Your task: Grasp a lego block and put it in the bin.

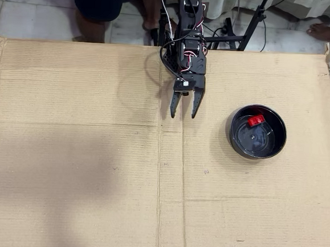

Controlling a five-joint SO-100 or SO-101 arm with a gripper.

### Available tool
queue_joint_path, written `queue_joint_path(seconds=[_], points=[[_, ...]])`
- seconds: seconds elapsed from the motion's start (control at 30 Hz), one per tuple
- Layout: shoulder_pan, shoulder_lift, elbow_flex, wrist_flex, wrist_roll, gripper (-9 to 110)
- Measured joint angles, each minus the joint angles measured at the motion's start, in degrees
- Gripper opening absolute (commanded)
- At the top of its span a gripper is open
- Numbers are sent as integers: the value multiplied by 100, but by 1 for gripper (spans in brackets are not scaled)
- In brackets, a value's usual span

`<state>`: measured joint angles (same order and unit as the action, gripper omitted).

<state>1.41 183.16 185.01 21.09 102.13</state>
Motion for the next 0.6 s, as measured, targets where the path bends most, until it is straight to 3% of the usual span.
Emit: queue_joint_path(seconds=[0.1,0.23,0.37,0.6], points=[[9,290,0,308,0,23],[9,624,0,545,-501,12],[132,1028,0,949,-2039,0],[149,1195,0,1767,-4368,0]])
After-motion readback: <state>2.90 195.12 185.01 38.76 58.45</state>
